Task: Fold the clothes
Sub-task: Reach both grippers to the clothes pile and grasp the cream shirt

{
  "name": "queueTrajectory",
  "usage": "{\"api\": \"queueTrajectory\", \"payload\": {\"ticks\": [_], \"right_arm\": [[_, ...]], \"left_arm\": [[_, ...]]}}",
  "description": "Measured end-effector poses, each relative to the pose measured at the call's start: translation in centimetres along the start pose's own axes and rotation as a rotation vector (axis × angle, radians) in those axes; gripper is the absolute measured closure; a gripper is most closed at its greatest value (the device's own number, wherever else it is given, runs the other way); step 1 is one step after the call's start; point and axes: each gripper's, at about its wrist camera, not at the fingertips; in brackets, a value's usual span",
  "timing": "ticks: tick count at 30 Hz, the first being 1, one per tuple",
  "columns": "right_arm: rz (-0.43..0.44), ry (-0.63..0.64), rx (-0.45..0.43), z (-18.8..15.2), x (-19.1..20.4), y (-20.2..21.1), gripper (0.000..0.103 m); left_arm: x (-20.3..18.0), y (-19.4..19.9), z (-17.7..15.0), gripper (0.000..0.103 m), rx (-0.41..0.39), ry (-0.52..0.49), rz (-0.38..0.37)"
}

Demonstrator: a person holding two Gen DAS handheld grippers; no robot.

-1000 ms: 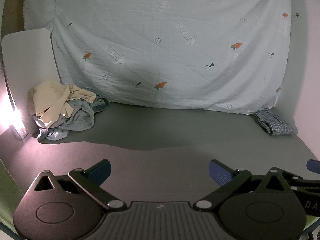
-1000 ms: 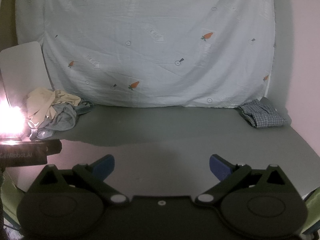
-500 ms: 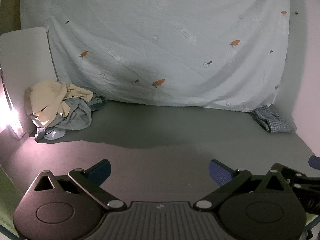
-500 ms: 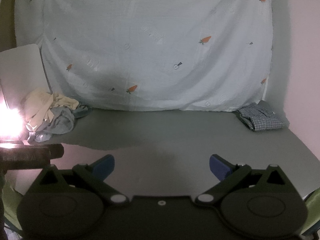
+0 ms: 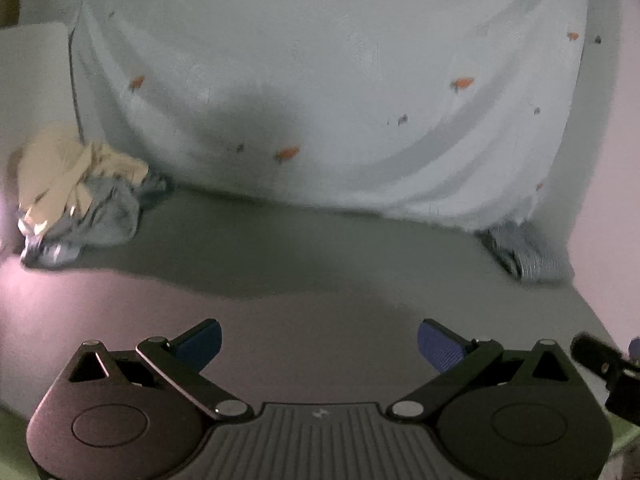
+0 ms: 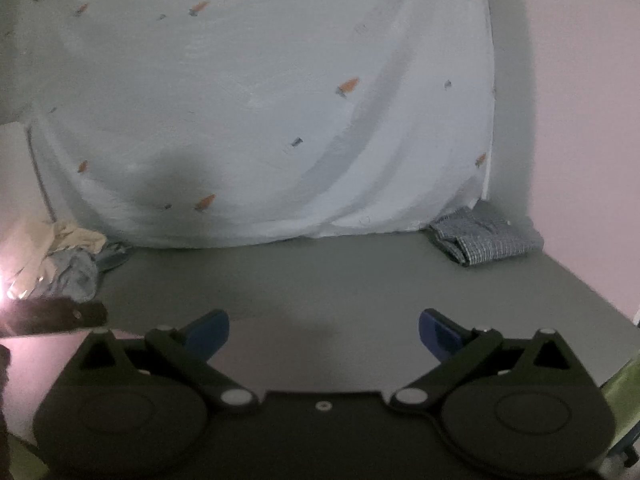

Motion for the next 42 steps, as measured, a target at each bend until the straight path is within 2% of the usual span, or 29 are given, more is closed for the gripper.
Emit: {"api": "queueTrajectory", "payload": {"ticks": [3,8,9,13,14,17,18,20,22,24,25,29,31,33,36,38,40,41,42], "right_arm": [[0.039,-0.025,0.063,2.4,-1.3,-5.6,0.006],[0.154,-0.002,0.099,8.1,-0.6,-13.6,0.02],[0.179,0.016,0.096,9.1,-0.1,-15.0,0.022],[0.274,0.136,0.067,11.1,3.3,-21.2,0.046],[0.29,0.176,0.074,11.1,4.8,-23.0,0.057],[0.349,0.238,0.086,10.6,10.3,-26.8,0.073],[0.377,0.244,0.091,10.3,12.4,-27.8,0.077],[0.428,0.262,0.092,9.4,16.7,-29.0,0.091],[0.465,0.291,0.083,8.2,21.0,-30.2,0.094],[0.479,0.322,0.079,6.8,25.9,-31.4,0.096],[0.477,0.324,0.086,6.3,28.2,-32.0,0.096],[0.484,0.284,0.155,4.7,35.6,-34.4,0.096],[0.482,0.299,0.197,3.7,38.4,-35.6,0.096],[0.475,0.329,0.244,2.7,40.3,-36.8,0.095],[0.45,0.375,0.303,1.4,42.0,-38.9,0.095],[0.426,0.392,0.327,0.7,42.4,-40.4,0.095],[0.4,0.396,0.341,0.3,42.3,-41.6,0.095],[0.388,0.394,0.345,0.2,42.2,-42.1,0.095],[0.379,0.391,0.347,0.1,42.0,-42.5,0.095]], "left_arm": [[-1.2,-2.0,1.9,0.0,-0.04,0.007,0.03],[-0.7,-5.6,7.5,0.0,-0.015,0.124,0.064],[0.4,-6.7,8.9,0.0,-0.012,0.149,0.079],[3.2,-9.5,12.0,0.001,-0.025,0.203,0.166],[4.2,-9.9,12.2,0.001,-0.033,0.185,0.204],[7.3,-10.9,13.0,0.007,-0.054,0.115,0.33],[9.2,-11.5,13.5,0.01,-0.057,0.088,0.399],[12.9,-12.6,13.6,0.017,-0.051,0.07,0.503],[17.3,-14.4,13.6,0.032,-0.034,0.075,0.564],[21.8,-17.2,13.5,0.043,0.006,0.043,0.624],[24.0,-18.9,13.4,0.044,0.028,0.017,0.646],[31.8,-27.2,12.9,0.043,0.113,-0.071,0.688],[35.3,-31.3,12.6,0.035,0.16,-0.085,0.688],[38.4,-35.3,12.3,0.033,0.208,-0.095,0.693],[41.1,-39.6,11.4,0.033,0.258,-0.124,0.733],[42.0,-41.0,11.0,0.04,0.258,-0.139,0.77],[41.9,-41.2,10.7,0.07,0.224,-0.131,0.812],[41.5,-40.9,11.0,0.079,0.21,-0.129,0.805],[41.0,-40.6,11.4,0.093,0.196,-0.13,0.797]]}}
Point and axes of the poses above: each gripper's, at about its wrist camera, not at the fingertips, and y roughly against the way its jaws point, x to its left, z to its top, and after that the axes turned 11 degrees about -y, right-handed
